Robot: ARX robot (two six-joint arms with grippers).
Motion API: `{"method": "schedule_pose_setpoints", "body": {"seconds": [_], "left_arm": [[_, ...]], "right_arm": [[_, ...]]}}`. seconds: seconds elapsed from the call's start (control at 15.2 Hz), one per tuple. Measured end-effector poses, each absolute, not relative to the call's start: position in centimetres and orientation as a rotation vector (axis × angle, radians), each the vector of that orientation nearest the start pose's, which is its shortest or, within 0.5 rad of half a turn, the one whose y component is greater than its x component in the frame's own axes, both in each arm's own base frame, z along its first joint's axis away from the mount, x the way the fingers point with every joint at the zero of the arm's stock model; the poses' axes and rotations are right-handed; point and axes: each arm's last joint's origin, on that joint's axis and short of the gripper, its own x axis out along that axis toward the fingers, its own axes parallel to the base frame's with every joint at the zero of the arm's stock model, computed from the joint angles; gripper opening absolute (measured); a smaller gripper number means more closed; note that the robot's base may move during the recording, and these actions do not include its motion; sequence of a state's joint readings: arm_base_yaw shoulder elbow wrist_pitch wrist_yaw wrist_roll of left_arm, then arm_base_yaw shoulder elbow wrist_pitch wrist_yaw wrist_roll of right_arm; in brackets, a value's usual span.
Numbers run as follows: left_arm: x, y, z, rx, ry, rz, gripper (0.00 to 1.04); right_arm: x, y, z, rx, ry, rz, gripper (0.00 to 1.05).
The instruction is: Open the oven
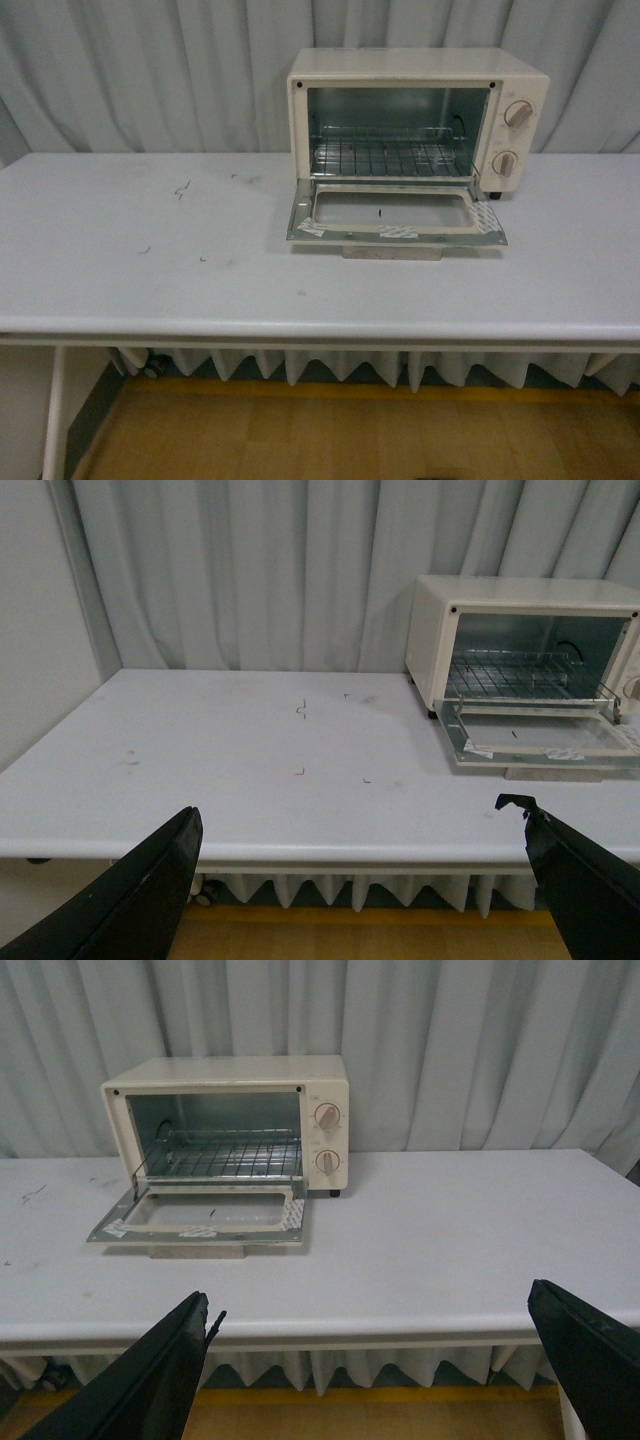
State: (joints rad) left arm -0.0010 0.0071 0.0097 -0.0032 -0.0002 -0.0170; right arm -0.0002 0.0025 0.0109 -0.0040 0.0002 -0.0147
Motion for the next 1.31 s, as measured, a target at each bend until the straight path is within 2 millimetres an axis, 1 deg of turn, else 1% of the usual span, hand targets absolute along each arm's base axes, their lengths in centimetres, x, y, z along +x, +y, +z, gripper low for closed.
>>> {"method": "schedule_pose_setpoints", "body": {"seconds": [1.31], "left_arm": [[9.75,-0.01,16.61,-0.017,-0.001,0.0,0.98]], "right_arm": [[9.72,0.0,16.69,-0.015,-0.007,0.0,0.98]]}}
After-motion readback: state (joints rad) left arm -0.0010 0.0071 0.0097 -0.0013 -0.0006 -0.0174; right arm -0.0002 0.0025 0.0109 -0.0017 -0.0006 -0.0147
